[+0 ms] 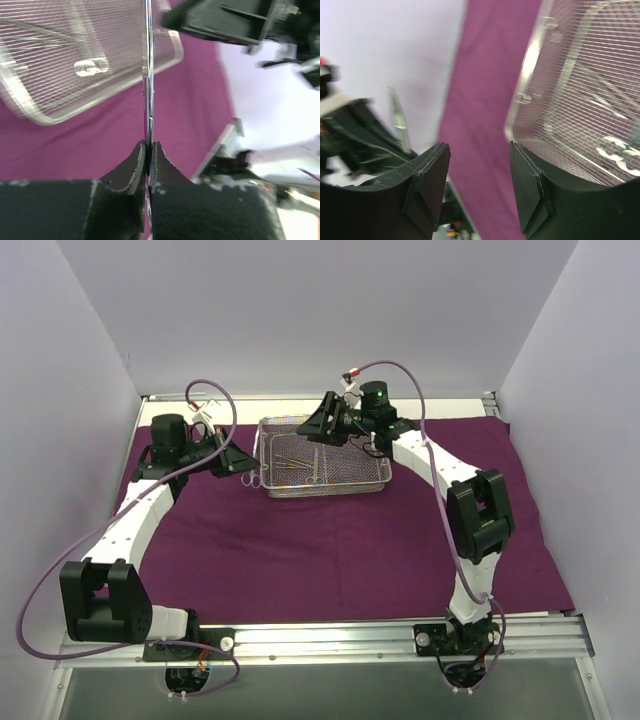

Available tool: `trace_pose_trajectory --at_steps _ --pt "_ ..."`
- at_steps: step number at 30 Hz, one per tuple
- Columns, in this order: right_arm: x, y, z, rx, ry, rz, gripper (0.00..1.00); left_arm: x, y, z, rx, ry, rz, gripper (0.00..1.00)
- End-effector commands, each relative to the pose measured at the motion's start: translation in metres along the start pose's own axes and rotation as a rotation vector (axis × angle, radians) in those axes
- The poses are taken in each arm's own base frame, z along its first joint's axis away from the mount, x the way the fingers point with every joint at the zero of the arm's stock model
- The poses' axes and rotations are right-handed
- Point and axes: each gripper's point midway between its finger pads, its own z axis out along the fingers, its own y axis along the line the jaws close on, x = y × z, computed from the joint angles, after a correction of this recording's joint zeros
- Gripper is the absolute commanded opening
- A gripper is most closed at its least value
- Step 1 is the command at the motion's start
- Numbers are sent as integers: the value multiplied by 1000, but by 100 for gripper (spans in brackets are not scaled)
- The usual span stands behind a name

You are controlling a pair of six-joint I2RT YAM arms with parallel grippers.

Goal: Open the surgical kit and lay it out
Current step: Place the medical item in the surgical kit.

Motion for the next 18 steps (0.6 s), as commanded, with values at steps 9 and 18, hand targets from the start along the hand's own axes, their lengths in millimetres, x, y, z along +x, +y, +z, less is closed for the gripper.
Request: trace_pose_trajectory --at_steps 9,18 --pt "8 -38 -24 270 79 -138 51 0 81 -67 -637 79 163 2" --pt "16 -52 -20 290 126 -145 51 36 120 -58 -646 160 -40 2"
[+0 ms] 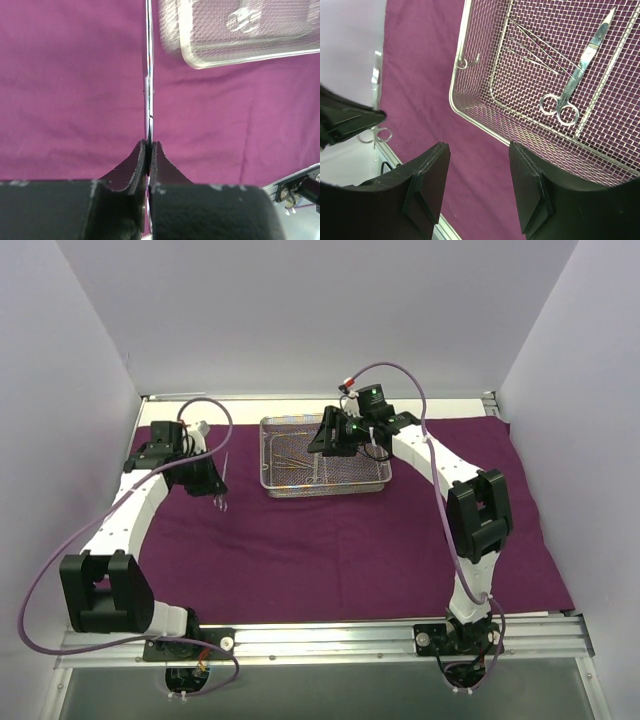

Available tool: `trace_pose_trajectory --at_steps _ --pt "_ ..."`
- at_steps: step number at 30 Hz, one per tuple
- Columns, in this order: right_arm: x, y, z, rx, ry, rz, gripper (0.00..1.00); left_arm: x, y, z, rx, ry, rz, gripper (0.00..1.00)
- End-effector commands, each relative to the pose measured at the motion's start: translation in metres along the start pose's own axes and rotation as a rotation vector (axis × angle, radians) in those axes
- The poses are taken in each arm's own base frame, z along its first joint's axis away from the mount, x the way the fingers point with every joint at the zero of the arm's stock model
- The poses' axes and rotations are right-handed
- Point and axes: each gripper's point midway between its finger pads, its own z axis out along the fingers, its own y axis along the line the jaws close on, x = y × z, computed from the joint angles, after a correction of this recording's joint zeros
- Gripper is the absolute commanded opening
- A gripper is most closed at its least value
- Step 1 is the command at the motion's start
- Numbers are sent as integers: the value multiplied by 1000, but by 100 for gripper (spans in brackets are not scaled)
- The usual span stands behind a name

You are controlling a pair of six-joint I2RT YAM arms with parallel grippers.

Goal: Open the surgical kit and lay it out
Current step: Place the medical item in the surgical kit.

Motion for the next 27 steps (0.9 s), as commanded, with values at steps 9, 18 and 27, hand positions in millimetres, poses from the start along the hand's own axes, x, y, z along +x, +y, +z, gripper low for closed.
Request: trace_pose_trajectory --at_steps 9,18,27 --pt "8 -9 6 25 40 -51 51 10 72 0 -450 101 24 2" --pt "16 -16 10 30 67 -46 51 9 85 18 -791 116 236 2" --pt "21 -23 7 46 82 -56 51 13 108 45 -948 178 369 2"
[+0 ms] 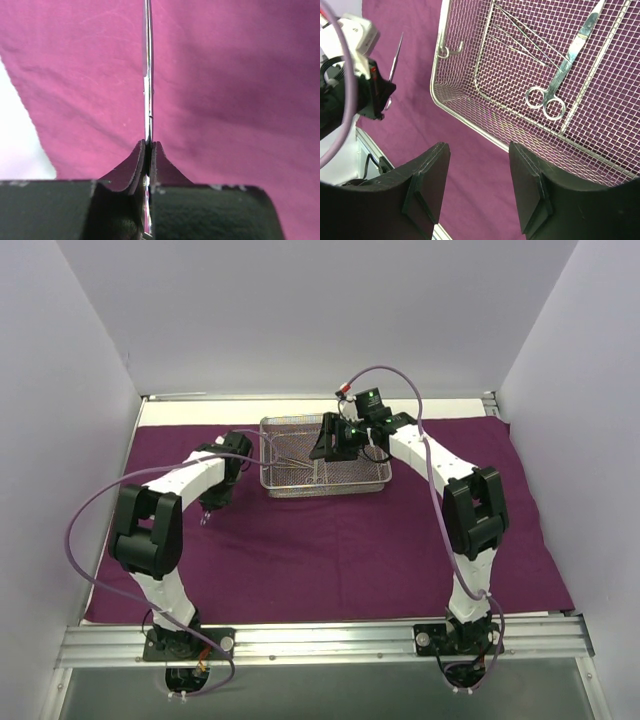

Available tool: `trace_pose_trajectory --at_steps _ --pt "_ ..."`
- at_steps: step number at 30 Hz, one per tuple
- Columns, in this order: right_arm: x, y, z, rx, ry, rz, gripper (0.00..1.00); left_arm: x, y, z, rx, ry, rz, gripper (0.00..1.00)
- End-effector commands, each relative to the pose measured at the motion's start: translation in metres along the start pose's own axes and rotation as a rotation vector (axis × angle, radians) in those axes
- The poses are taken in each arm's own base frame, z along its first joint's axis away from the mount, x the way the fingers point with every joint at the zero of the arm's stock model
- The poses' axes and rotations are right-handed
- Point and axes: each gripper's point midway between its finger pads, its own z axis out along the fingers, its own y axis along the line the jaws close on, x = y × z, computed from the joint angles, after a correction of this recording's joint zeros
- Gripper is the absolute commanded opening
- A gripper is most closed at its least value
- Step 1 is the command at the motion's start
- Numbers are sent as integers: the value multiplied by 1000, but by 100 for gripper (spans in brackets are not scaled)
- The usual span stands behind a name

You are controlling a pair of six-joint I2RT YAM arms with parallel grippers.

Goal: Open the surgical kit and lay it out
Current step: Place the medical item in the surgical kit.

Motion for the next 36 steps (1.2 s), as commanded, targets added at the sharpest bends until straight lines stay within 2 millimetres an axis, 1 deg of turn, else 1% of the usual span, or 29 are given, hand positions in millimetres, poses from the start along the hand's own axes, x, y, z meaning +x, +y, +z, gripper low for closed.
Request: trace_pose_trajectory --at_steps 1,5,6,10,15,21,25,28,30,31,36 --pt "8 -7 -2 12 23 -7 51 -19 13 3 -90 -63 0 2" --pt "12 -10 -3 17 28 -1 51 -16 2 13 -58 -37 20 2" --pt "13 -10 -3 18 29 0 51 -13 -2 18 -56 -15 32 2" --pt "14 -10 -3 16 29 3 51 -9 -12 25 -25 14 37 2" --pt "13 -11 -2 14 29 7 51 -5 -18 33 -26 45 46 2" --pt "14 -12 -1 8 33 7 51 0 -24 35 -4 69 41 2" --pt "15 -13 1 6 38 5 51 3 -27 37 13 82 36 18" --pt "15 -12 2 1 42 4 51 3 -30 37 26 87 31 23" --pt "15 -13 2 0 45 3 51 3 -31 37 29 87 31 29" --pt "16 -13 3 2 48 4 51 3 -31 37 31 87 27 30" --pt "18 -15 4 4 55 1 51 3 -32 32 52 81 5 46"
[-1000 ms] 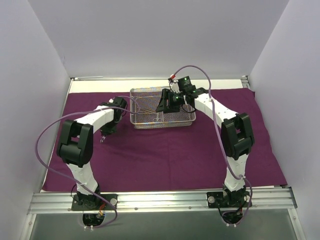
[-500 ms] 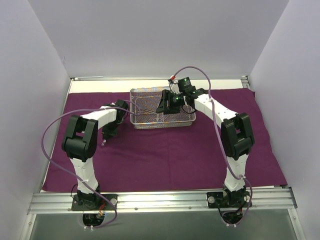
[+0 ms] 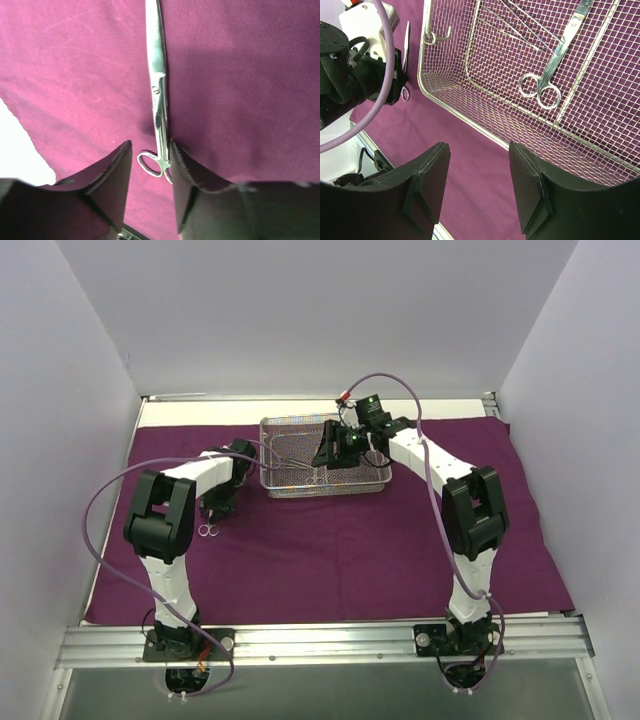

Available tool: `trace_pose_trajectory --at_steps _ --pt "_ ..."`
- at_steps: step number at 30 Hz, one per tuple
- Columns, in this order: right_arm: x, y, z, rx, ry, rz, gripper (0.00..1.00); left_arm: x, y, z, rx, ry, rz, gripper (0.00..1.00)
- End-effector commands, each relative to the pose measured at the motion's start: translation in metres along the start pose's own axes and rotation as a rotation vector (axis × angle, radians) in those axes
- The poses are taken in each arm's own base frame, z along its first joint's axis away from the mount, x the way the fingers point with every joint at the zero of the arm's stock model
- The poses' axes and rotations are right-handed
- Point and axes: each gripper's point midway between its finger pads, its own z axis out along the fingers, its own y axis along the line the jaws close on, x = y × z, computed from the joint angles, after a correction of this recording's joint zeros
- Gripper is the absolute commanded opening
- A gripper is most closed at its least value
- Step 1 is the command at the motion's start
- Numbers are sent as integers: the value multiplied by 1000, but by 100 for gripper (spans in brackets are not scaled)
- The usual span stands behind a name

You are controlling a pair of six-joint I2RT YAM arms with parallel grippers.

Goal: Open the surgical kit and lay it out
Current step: Place the medical item in the surgical kit.

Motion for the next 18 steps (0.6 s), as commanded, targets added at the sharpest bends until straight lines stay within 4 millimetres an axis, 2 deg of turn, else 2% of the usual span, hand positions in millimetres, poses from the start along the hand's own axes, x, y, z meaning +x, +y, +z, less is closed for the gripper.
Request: trace_pose_trajectory --at_steps 1,10,13,18 --pt "1 -3 1 -10 13 -11 51 -8 -14 -7 86 -22 -57 48" --pt "-5 -5 4 -12 15 -26 51 -12 -11 -30 176 -53 -121 61" --pt "-10 -7 6 -5 16 -29 51 -9 -3 -34 173 -50 -149 66" --pt "-26 1 7 -15 -1 -51 51 -4 21 -30 143 -37 -205 66"
